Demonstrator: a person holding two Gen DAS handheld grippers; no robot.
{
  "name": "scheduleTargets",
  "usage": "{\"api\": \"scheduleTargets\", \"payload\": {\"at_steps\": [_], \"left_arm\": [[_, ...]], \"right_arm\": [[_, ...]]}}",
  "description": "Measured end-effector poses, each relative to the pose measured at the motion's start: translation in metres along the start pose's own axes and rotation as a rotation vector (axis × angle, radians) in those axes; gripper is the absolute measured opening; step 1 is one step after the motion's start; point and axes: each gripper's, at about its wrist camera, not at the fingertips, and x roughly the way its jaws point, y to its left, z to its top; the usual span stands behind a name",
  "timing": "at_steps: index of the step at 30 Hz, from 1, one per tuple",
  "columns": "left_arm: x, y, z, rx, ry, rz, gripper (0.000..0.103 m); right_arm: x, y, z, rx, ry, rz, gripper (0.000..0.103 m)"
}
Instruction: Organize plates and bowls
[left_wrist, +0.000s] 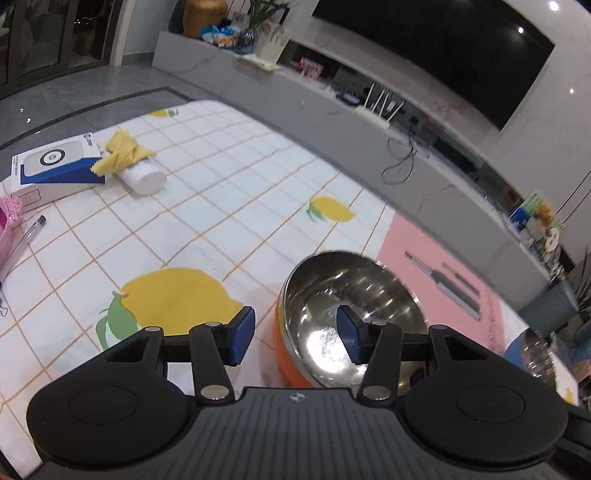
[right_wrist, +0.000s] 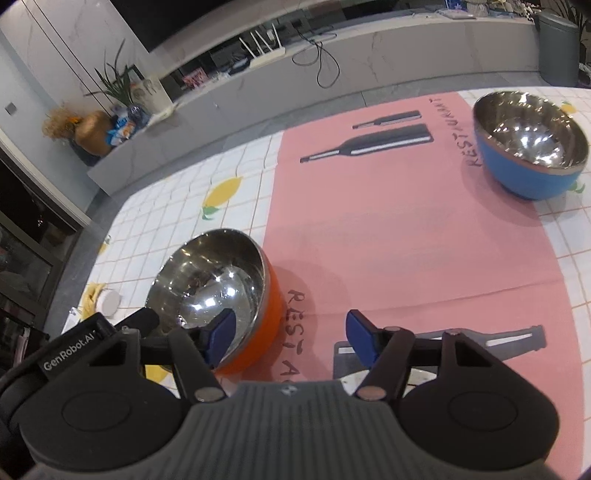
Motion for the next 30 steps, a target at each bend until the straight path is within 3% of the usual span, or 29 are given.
{"api": "scheduleTargets", "payload": {"at_steps": [1, 7, 9, 11, 16, 18, 24, 30], "left_arm": [[0.002, -0.002, -0.001, 0.016, 0.004, 0.012, 0.056], [0.015, -0.005, -0.002, 0.047, 0.045, 0.042, 0.049], [0.017, -0.005, -0.002, 0.044, 0.056, 0.035, 0.044], [0.018, -0.004, -0.002, 0.051, 0.056, 0.056, 0.032], [0.019, -0.003, -0.003, 0.043, 0.063, 0.04, 0.018], [0.018, -0.006, -0.004, 0.061, 0.059, 0.045, 0.016], [0.013, -0.01, -0.005, 0.085, 0.045, 0.049, 0.014], [-0.009, -0.01, -0.01, 0.057, 0.049, -0.035, 0.014]], "right_arm": [[0.004, 0.002, 0.0, 0.007, 0.007, -0.017, 0.06], [0.021, 0.007, 0.003, 0.031, 0.041, -0.046, 0.052], [0.025, 0.009, 0.002, 0.032, 0.05, -0.053, 0.049], [0.029, 0.01, 0.002, 0.045, 0.058, -0.042, 0.042], [0.032, 0.016, 0.001, 0.045, 0.066, -0.023, 0.027], [0.031, 0.018, 0.0, 0.039, 0.068, -0.01, 0.018], [0.026, 0.02, -0.002, 0.03, 0.079, -0.034, 0.016], [0.002, 0.011, -0.005, 0.025, 0.05, -0.028, 0.015]]}}
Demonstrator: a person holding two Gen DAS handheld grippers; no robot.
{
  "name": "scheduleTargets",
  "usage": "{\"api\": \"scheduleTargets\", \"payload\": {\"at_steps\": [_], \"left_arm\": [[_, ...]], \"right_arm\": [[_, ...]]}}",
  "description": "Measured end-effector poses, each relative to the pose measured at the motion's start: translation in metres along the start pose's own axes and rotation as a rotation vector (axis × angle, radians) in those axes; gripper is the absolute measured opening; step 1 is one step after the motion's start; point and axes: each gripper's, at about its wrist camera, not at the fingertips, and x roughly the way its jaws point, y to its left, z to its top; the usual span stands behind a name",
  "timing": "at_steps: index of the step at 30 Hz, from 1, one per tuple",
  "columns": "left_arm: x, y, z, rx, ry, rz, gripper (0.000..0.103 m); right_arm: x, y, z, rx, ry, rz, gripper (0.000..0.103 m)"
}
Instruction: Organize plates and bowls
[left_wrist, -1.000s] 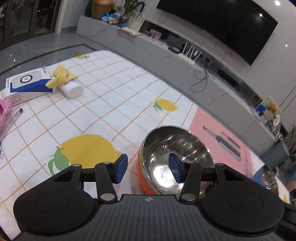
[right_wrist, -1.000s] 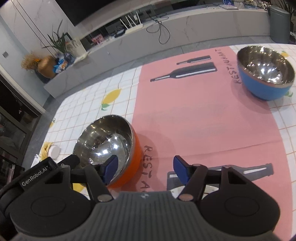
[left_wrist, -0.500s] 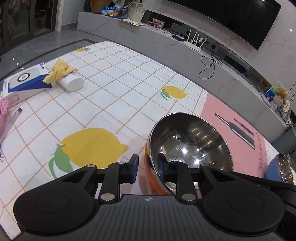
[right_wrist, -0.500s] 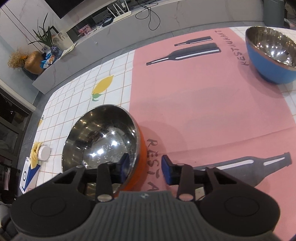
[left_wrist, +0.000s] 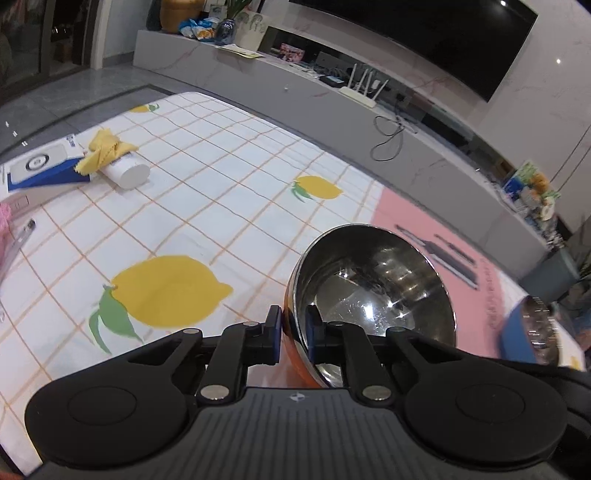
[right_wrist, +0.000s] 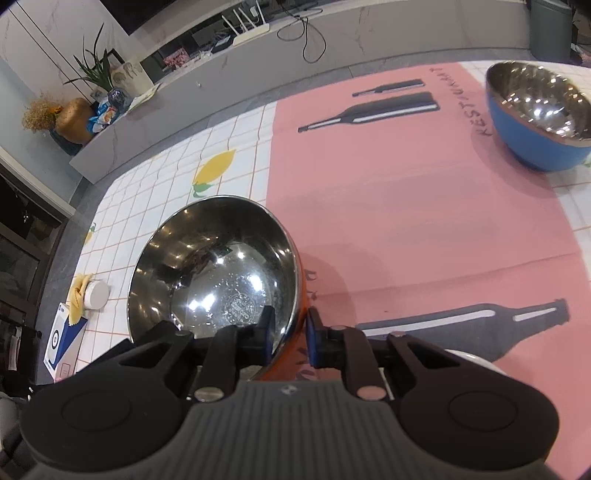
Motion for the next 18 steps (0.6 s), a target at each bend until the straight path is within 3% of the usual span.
{"api": "scheduleTargets", "payload": {"at_steps": [8, 18], "left_arm": [[-0.041, -0.031, -0.019, 0.044, 0.011, -0.039, 0.014], [-0.076, -0.095, -0.066, 0.122, 0.053, -0.111, 0.014]], "right_arm": [[-0.057, -0.029, -0.012, 0.025, -0.017, 0.002, 0.015], [-0.133, -0.096, -0.03, 0.062, -0.077, -0.03, 0.015]]}}
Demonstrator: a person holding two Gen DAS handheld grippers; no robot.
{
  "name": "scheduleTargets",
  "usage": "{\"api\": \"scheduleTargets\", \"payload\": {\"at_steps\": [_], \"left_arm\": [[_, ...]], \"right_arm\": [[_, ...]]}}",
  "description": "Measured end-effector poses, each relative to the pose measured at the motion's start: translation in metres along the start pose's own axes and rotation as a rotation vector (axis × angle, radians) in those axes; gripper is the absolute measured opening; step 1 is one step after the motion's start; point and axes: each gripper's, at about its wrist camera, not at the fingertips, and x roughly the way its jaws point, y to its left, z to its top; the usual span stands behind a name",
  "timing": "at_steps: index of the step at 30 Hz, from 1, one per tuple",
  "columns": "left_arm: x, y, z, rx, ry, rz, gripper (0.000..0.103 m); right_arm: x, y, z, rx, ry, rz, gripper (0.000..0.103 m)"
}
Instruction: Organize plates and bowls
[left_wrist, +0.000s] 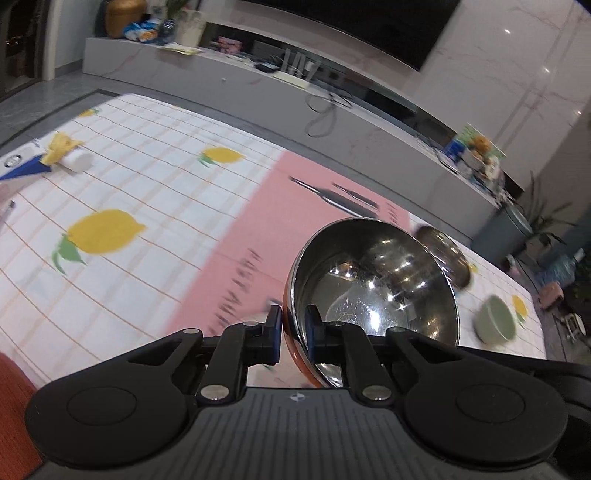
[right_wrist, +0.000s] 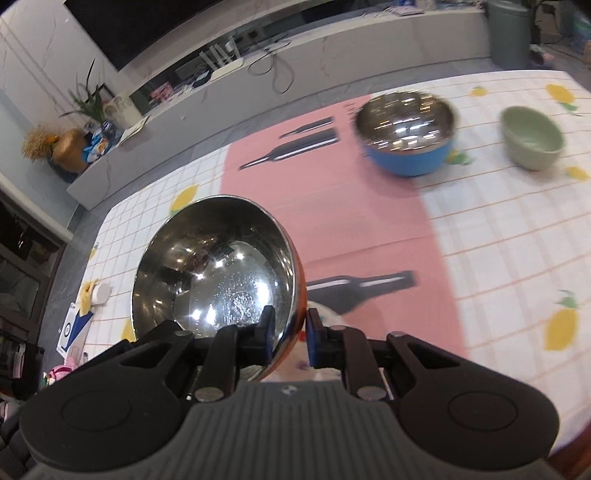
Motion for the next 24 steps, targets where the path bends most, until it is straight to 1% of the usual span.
{"api": "scheduleTargets", "payload": {"at_steps": [5, 10, 16, 20, 24], "left_arm": [[0.002, -0.036, -0.02, 0.045, 0.039, -0.048, 0.014], [0.01, -0.069, -0.04, 0.1, 0.082, -0.061, 0.014], [0.025, -0.091, -0.062, 0.13, 0.155, -0.054, 0.014], [0.029, -0.101, -0.072, 0.157, 0.181, -0.041, 0.015], [0.036, -0.103, -0.078, 0.13, 0.21, -0.058, 0.016]], "right_arm": [[-0.029, -0.047, -0.002, 0.055, -0.018, -0.016, 0.016], [-0.049, -0.086, -0.007, 0.079, -0.026, -0.047, 0.016], [-0.05, -0.123, -0.012, 0.102, -0.006, -0.073, 0.015], [-0.047, -0.145, -0.012, 0.139, 0.032, -0.055, 0.016], [-0.043, -0.163, -0.013, 0.193, 0.051, -0.044, 0.015]]}}
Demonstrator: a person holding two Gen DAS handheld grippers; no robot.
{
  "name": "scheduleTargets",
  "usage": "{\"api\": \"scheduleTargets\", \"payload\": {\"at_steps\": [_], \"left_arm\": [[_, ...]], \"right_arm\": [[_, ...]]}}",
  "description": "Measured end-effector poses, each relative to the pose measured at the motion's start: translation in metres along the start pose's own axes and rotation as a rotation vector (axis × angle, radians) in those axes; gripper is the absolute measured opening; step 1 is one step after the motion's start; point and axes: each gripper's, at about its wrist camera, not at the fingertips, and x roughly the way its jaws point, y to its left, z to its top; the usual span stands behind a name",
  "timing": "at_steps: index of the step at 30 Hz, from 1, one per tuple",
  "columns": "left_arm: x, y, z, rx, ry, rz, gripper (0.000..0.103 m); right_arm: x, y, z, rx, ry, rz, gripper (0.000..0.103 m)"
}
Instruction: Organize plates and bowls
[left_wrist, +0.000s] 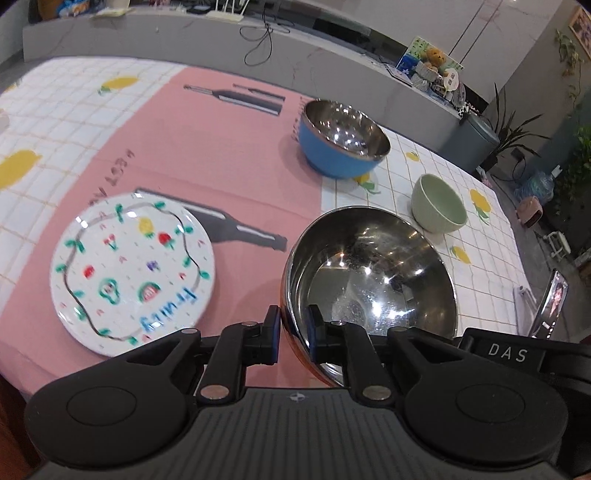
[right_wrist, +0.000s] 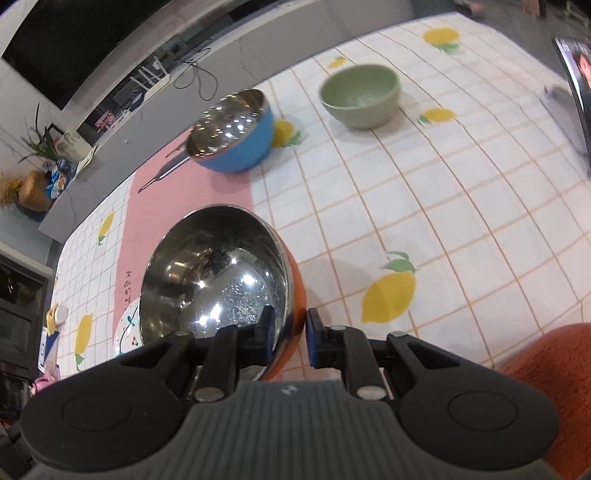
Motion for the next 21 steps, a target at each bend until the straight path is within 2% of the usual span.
{"api": "scheduleTargets", "payload": {"at_steps": [7, 12, 16, 21], "left_arm": [[0.009, -0.008, -0.009, 0.016, 0.038, -0.004, 0.018], [0.015, -0.003, -0.011, 0.014, 0.071, 0.021, 0.018], [0.017, 0.005, -0.011, -0.005, 0.101, 0.008, 0.02], [0.017, 0.005, -0.011, 0.006, 0.098, 0.001, 0.02]], "right_arm": [[0.007, -0.011, 0.002, 0.02, 0.002, -0.035, 0.014], [0.017, -0.01, -0.001, 0.01, 0.038, -0.049, 0.014], [0.024, -0.01, -0.002, 0.01, 0.072, -0.053, 0.017], [0.028, -0.01, -0.004, 0.012, 0.085, -0.047, 0.019]]}}
